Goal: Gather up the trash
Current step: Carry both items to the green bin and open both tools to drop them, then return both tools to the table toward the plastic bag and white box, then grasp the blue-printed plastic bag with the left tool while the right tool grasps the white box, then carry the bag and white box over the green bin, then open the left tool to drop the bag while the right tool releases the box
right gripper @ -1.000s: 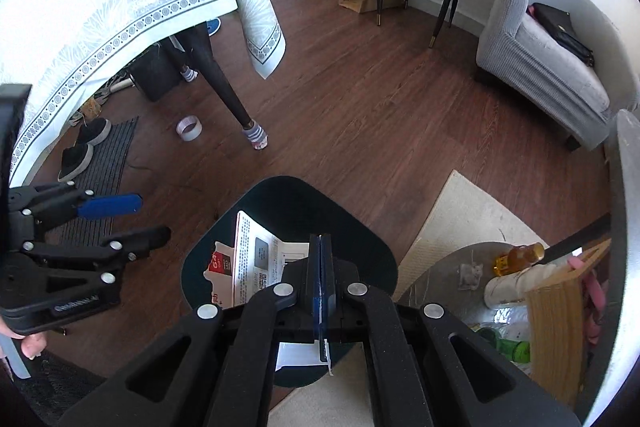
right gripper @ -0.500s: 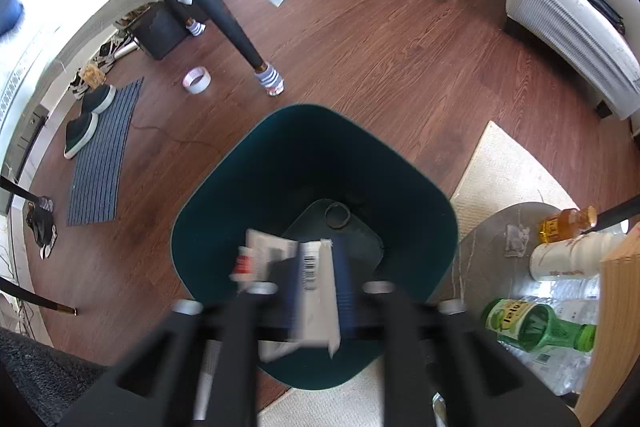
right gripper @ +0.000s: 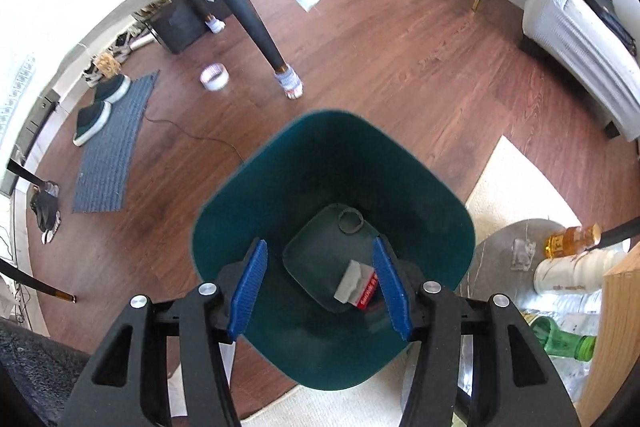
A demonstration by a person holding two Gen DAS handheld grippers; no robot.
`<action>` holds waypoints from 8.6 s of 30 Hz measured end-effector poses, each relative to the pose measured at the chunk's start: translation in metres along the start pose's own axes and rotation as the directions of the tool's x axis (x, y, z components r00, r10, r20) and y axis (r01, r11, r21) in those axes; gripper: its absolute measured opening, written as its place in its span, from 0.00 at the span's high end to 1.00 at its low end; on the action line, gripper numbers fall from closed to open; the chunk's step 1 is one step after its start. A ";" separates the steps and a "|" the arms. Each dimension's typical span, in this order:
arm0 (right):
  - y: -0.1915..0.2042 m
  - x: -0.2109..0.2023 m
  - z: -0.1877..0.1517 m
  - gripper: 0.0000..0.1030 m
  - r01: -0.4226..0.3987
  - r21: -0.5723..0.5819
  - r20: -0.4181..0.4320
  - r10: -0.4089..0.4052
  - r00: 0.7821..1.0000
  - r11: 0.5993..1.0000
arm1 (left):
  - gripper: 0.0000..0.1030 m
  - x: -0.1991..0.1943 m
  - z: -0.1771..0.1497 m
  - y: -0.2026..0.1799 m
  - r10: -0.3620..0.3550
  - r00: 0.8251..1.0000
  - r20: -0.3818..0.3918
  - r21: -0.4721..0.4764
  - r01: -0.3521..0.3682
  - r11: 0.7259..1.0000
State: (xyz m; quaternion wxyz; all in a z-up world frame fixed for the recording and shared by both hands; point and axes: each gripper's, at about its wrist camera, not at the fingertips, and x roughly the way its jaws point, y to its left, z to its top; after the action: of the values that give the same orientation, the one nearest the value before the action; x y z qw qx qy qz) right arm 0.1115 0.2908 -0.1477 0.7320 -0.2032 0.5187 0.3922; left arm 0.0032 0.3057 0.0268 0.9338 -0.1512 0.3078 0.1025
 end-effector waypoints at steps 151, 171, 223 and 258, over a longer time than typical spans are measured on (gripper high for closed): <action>-0.168 -0.295 -0.124 0.65 0.089 0.223 0.451 -0.184 0.873 0.971 | 0.91 0.029 -0.011 -0.165 -0.323 0.945 -0.052 0.032 0.325 0.945; -0.119 -0.247 -0.070 0.65 -0.011 0.103 0.452 -0.037 0.891 0.995 | 0.91 0.039 -0.022 -0.095 -0.173 0.976 -0.135 0.061 0.182 0.981; -0.012 -0.025 0.013 0.65 -0.015 -0.001 0.007 0.015 1.000 1.000 | 0.85 0.096 -0.079 0.027 -0.055 0.906 -0.419 0.039 0.079 0.996; -0.006 0.044 -0.016 0.35 -0.020 0.014 -0.205 0.023 0.978 1.000 | 0.61 0.008 -0.006 0.016 -0.096 0.993 -0.067 -0.061 0.092 0.994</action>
State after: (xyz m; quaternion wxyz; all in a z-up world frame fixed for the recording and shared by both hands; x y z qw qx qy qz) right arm 0.1139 0.2918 -0.1948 0.6714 -0.2328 0.5959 0.3741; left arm 0.0016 0.3193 0.0139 0.9214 -0.1961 0.3298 0.0617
